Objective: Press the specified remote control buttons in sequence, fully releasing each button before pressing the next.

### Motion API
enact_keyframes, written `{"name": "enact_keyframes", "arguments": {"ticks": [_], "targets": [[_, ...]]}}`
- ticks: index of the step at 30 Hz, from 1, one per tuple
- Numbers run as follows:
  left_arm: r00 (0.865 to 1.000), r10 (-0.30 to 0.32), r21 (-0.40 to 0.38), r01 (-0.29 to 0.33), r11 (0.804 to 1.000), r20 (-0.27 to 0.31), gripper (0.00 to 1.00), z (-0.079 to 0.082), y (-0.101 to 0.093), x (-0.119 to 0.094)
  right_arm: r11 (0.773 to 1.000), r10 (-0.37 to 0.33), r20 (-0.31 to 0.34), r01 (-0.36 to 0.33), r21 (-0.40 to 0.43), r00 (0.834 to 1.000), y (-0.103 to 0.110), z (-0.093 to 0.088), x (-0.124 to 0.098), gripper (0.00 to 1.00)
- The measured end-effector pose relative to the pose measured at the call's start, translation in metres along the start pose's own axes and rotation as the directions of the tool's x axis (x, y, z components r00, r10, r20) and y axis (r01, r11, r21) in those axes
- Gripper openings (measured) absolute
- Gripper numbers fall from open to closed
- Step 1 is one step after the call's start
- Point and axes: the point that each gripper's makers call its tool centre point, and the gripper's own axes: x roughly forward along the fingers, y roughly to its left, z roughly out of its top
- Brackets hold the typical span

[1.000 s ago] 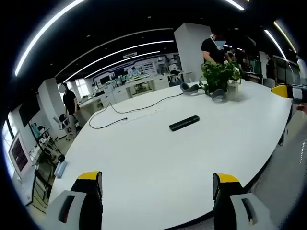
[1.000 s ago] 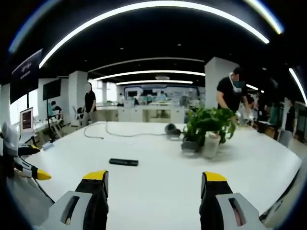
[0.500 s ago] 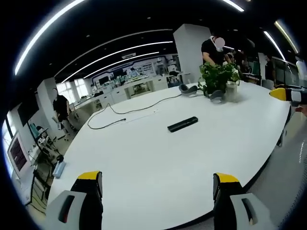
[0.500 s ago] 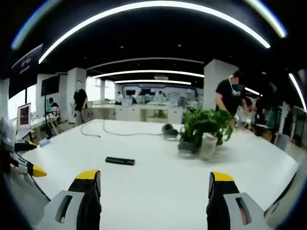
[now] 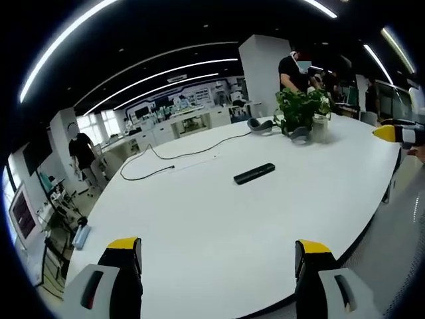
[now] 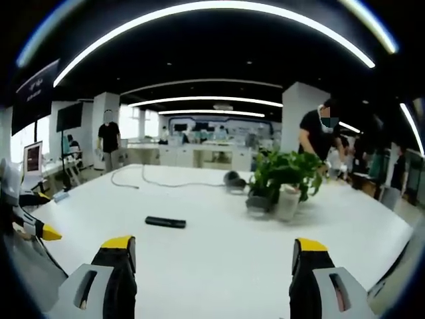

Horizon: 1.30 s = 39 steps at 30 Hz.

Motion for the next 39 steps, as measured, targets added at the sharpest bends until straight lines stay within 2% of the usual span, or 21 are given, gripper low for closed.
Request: {"name": "enact_keyframes", "arguments": {"ticks": [3,8,11,12,14,17,19,24,26,33,38,39], "targets": [[1.0,-0.013,0.018,0.013,1.0,-0.004,1.0,0.002,0.002,-0.003,1.0,-0.001,0.004,0.001,0.001,1.0,0.0,0.001,0.0,0.96],[0.995,-0.09,0.08,0.094,0.992,-0.041,0.94,0.018,0.004,-0.005,1.0,0.003,-0.003,-0.003,0.006,1.0,0.0,-0.001,0.0,0.94],[0.988,-0.132,0.114,0.141,0.983,-0.086,0.95,0.025,0.004,-0.001,1.0,0.004,0.0,-0.004,-0.004,1.0,0.001,0.0,0.0,0.94],[0.979,-0.165,0.121,0.18,0.976,-0.122,0.93,0.026,0.001,0.001,1.0,0.006,-0.003,-0.006,-0.003,1.0,0.001,-0.001,0.0,0.93],[0.982,-0.162,0.138,0.175,0.975,-0.1,0.92,0.04,0.004,0.007,1.0,0.018,-0.009,-0.018,0.013,1.0,0.002,-0.002,0.0,0.89],[0.973,-0.202,0.158,0.218,0.963,-0.115,0.92,0.052,0.001,0.015,1.0,0.018,-0.013,-0.018,0.015,1.0,0.002,-0.003,-0.001,0.83],[0.961,-0.243,0.179,0.264,0.948,-0.132,0.92,0.06,-0.004,0.023,0.999,0.031,-0.028,-0.031,0.026,0.999,0.005,-0.005,-0.001,0.78],[0.936,-0.291,0.264,0.336,0.904,-0.196,0.9,0.072,-0.01,0.049,0.998,0.052,-0.074,-0.051,0.022,0.996,0.009,-0.012,0.0,0.62],[0.932,-0.306,0.275,0.352,0.895,-0.195,0.9,0.079,-0.012,0.059,0.998,0.054,-0.083,-0.053,0.018,0.995,0.01,-0.013,0.001,0.6],[0.901,-0.366,0.297,0.423,0.856,-0.231,0.85,0.091,-0.019,0.087,0.997,0.071,-0.14,-0.07,0.014,0.988,0.014,-0.022,0.002,0.48],[0.871,-0.406,0.314,0.481,0.818,-0.276,0.82,0.094,-0.026,0.109,0.998,0.065,-0.187,-0.065,0.009,0.98,0.013,-0.03,0.004,0.4],[0.866,-0.41,0.332,0.491,0.806,-0.286,0.82,0.095,-0.027,0.115,0.998,0.063,-0.197,-0.063,0.008,0.978,0.013,-0.032,0.004,0.37]]}}
